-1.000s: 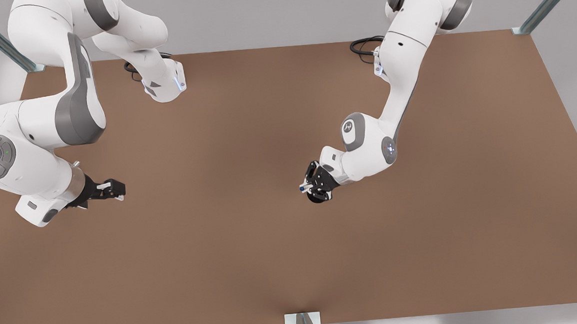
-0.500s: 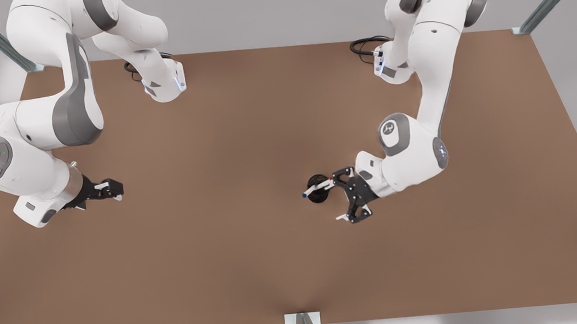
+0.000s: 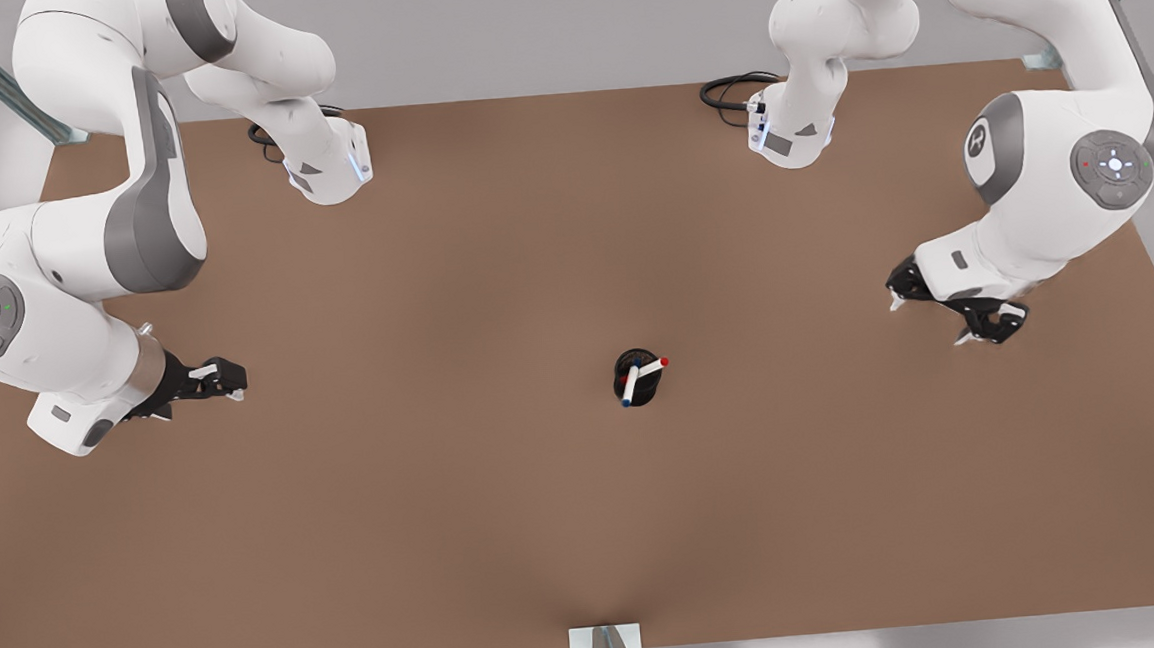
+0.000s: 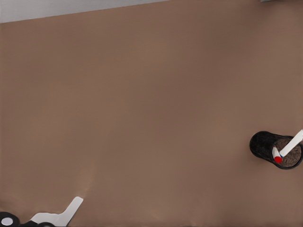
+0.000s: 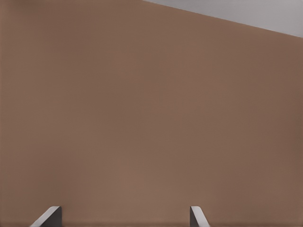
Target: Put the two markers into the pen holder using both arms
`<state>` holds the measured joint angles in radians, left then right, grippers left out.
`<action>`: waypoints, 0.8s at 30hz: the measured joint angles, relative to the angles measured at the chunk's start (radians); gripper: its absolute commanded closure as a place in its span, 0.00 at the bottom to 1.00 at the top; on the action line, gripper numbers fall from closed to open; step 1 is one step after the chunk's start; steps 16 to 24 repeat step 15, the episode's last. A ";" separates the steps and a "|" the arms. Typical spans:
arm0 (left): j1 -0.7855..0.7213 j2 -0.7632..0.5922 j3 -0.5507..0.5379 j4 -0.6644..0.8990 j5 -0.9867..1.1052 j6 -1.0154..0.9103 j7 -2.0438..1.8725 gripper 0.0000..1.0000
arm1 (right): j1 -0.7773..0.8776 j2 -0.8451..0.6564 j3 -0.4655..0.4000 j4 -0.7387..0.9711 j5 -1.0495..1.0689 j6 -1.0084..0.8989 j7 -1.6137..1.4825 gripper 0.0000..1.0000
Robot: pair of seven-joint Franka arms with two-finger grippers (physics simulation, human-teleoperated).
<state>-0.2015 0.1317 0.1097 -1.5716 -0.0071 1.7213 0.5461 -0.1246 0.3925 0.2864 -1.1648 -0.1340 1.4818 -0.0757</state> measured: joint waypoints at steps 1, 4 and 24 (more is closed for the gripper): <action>-0.001 -0.011 -0.001 -0.013 0.004 0.004 -0.032 0.00 | 0.000 0.000 0.001 0.000 0.000 0.000 -0.001 0.00; -0.009 -0.013 -0.001 -0.024 0.011 0.014 -0.118 0.00 | 0.003 -0.001 0.003 0.000 -0.001 0.000 -0.002 0.00; -0.011 0.044 0.001 0.029 0.013 -0.007 -0.363 0.00 | -0.014 -0.086 0.033 -0.081 -0.022 -0.034 0.022 0.00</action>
